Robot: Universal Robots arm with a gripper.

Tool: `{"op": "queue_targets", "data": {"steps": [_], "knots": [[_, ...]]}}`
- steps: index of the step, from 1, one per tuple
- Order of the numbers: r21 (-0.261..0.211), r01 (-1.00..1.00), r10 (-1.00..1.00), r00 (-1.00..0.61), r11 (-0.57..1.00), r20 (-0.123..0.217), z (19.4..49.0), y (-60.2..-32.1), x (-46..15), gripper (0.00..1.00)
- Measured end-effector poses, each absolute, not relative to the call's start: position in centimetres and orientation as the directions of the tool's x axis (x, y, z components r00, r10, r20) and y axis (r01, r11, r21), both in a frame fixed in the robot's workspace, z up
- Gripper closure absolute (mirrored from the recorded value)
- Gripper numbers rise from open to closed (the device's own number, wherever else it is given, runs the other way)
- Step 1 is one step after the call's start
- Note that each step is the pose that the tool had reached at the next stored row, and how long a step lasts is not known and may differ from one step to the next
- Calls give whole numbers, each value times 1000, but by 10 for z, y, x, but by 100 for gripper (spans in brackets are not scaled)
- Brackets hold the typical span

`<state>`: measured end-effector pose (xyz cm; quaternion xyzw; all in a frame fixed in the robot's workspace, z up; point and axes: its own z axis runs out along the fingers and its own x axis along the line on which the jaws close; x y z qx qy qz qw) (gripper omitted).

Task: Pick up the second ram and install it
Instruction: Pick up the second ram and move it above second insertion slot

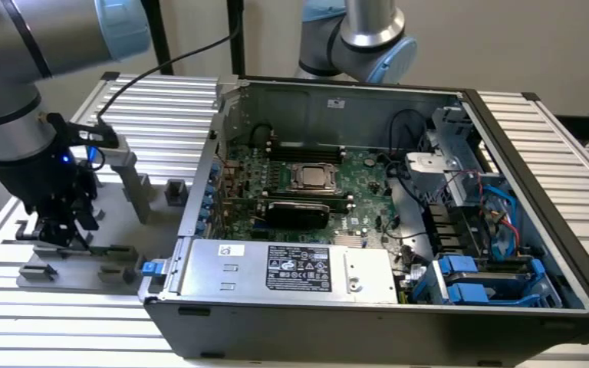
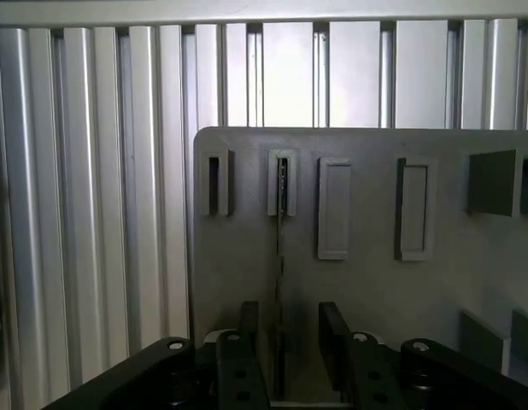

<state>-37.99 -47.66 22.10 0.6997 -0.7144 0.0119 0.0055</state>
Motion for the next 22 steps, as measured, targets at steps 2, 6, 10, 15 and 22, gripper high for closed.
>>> {"op": "queue_targets", "data": {"steps": [2, 6, 10, 15, 22], "knots": [[-10, -1000, -999, -21, 21, 24, 217, -478, -380, 58], [-10, -1000, -999, -21, 21, 24, 210, -480, -380, 58], [-9, -1000, -1000, -21, 21, 23, 203, -483, -380, 58], [-6, -1000, -1000, -21, 21, 23, 199, -483, -380, 58], [-5, -1000, -1000, -21, 21, 19, 198, -483, -380, 73]]}}
